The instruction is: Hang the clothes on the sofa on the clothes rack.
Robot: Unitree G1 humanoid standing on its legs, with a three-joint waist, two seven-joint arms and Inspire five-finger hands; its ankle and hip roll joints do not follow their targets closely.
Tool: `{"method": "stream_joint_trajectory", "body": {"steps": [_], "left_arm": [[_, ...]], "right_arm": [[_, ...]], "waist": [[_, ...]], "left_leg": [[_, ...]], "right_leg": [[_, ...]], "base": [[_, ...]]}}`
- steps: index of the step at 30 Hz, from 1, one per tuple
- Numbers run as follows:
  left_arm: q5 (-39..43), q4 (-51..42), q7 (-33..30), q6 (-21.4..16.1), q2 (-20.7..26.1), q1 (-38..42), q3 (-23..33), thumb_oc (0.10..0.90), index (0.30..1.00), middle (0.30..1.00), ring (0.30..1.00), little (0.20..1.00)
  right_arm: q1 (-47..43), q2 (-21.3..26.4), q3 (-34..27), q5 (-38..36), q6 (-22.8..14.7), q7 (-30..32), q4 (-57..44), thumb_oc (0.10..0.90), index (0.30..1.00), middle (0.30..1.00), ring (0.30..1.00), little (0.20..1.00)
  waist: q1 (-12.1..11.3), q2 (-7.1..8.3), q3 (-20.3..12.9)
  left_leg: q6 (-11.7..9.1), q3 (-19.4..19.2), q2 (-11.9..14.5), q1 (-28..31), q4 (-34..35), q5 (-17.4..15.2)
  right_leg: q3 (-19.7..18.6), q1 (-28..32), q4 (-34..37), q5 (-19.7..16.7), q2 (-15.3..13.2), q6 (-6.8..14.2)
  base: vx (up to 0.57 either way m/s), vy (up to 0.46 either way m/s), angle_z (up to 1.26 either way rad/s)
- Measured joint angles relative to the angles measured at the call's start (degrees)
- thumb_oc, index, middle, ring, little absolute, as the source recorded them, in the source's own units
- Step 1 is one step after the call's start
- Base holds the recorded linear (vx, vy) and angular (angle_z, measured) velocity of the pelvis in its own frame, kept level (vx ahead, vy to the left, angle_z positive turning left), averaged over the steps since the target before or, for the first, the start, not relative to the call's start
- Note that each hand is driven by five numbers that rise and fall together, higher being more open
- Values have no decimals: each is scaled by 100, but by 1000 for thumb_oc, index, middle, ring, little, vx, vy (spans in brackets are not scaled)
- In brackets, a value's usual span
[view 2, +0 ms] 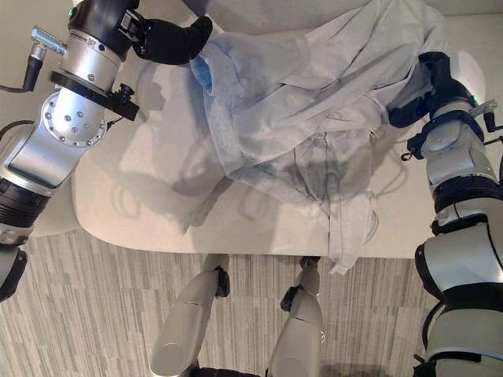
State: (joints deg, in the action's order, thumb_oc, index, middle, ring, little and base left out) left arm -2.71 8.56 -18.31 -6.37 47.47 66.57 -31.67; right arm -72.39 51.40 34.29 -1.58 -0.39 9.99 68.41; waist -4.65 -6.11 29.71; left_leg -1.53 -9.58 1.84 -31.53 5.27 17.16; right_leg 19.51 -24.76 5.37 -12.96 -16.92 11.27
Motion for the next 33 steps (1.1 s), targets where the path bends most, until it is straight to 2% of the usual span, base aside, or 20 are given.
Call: {"method": "stream_joint_trajectory", "body": {"steps": [6, 13, 14, 15, 16, 17, 18, 20, 22, 23, 24, 25, 27, 28, 33], "left_arm": [[2, -4, -22, -1, 73, -349, 4, 800, 900, 900, 900, 900], [1, -3, -37, 1, 83, -437, 3, 800, 900, 900, 900, 900], [-1, -23, -37, 0, 85, -460, 13, 800, 900, 900, 900, 900], [-6, -67, -28, 2, 80, -586, 129, 800, 900, 900, 900, 900], [-17, -324, -17, 30, 85, -1044, 529, 800, 900, 900, 900, 900], [-11, -366, -90, 27, 118, -1313, 652, 800, 900, 900, 900, 900], [-14, -229, -7, 81, 135, -1395, 583, 800, 900, 900, 900, 900], [-18, -290, 11, 104, 190, -1524, 584, 800, 900, 900, 900, 900], [-20, -569, 10, 59, 319, -1591, 763, 800, 900, 900, 900, 900], [-20, -595, 15, 54, 341, -1592, 805, 800, 900, 900, 900, 900], [-20, -592, 23, 62, 347, -1589, 813, 800, 900, 900, 900, 900], [-44, -592, 77, 62, 337, -1602, 813, 800, 900, 900, 900, 900], [-244, -615, 203, 57, 340, -1699, 804, 800, 900, 900, 900, 900], [-247, -610, 256, 60, 319, -1737, 800, 800, 900, 900, 900, 900], [-257, -588, 431, 85, 217, -1910, 785, 800, 900, 900, 900, 900]], "right_arm": [[124, 17, -335, -176, -29, 31, 165, 400, 300, 300, 300, 300], [305, 18, -453, -210, -20, 49, 122, 400, 300, 300, 300, 300], [644, 128, -578, -206, 43, 153, -458, 400, 300, 300, 300, 300], [1318, 221, -950, -179, 87, 255, -1418, 400, 300, 300, 300, 300], [2627, 15, -2188, -107, 208, 406, -3365, 400, 300, 300, 300, 300], [3282, -234, -2438, -86, -106, 594, -4055, 400, 300, 300, 300, 300], [3815, -380, -2417, -61, -261, 614, -4498, 400, 300, 300, 300, 300], [4374, -643, -2581, -46, -264, 668, -4726, 400, 300, 300, 300, 300], [5329, -1065, -3392, 71, -270, 720, -5257, 400, 300, 300, 300, 300], [5718, -1184, -3562, 86, -283, 790, -5448, 400, 300, 300, 300, 300], [5851, -1192, -3589, 88, -281, 780, -5492, 400, 300, 300, 300, 300], [6195, -1221, -3642, 88, -300, 759, -5388, 400, 300, 300, 300, 300], [6683, -1477, -3939, 77, -319, 726, -5308, 400, 300, 300, 300, 300], [6962, -1487, -3954, 81, -281, 706, -5220, 400, 300, 300, 300, 300], [7725, -1601, -3939, 125, -195, 596, -4994, 400, 300, 300, 300, 300]], "waist": [[-28, -5, 0], [-120, -5, 0], [-105, -3, 2], [-12, 22, 17], [110, 8, 27], [212, 31, 41], [243, 60, 57], [337, 80, 39], [509, 79, 33], [623, 82, 33], [683, 97, 29], [907, 158, 21], [1085, 216, -1], [1255, 243, 1], [1543, 298, -20]], "left_leg": [[-51, 45, -92, -18, 2, -158], [5, 18, -95, -8, -1, -146], [8, 2, -90, 1, -1, -143], [10, -9, -68, 46, -15, -140], [18, 0, -78, 100, -25, -146], [24, -20, -71, 211, -25, -142], [24, -90, -70, 421, -21, -142], [39, -122, -78, 670, -15, -171], [43, -127, -21, 753, -15, -263], [27, -131, 18, 774, -16, -337], [42, -132, 19, 780, -15, -351], [17, -192, 26, 796, -15, -374], [22, -265, 26, 853, -12, -401], [15, -314, 34, 887, -13, -410], [-32, -544, 77, 1046, -11, -487]], "right_leg": [[-8, -13, 2, -54, -96, 77], [-1, -11, -2, -48, -94, 65], [12, 1, -1, -46, -91, 63], [2, 30, -15, -38, -101, 66], [0, 89, -114, 71, -128, 29], [-9, 186, -140, 77, -110, 25], [-44, 353, -150, 78, -113, 26], [-71, 617, -72, 108, -113, 44], [-114, 709, -22, 195, -59, 61], [-140, 712, -23, 192, -10, 61], [-157, 716, -22, 187, -6, 65], [-217, 698, -22, 186, -11, 73], [-326, 695, -21, 174, -9, 81], [-358, 680, -20, 168, -11, 88], [-599, 674, -18, 168, 25, 88]], "base": [[4, 1, 1], [-20, 6, 0], [50, -35, 2], [61, -63, 9], [63, -64, 8], [29, -51, -2], [22, -37, -15], [37, -69, -10], [22, -65, -7], [23, -57, -13], [29, -52, -14], [18, -51, -12], [-4, -28, -22], [-3, -65, -22], [-17, -35, -26]]}}
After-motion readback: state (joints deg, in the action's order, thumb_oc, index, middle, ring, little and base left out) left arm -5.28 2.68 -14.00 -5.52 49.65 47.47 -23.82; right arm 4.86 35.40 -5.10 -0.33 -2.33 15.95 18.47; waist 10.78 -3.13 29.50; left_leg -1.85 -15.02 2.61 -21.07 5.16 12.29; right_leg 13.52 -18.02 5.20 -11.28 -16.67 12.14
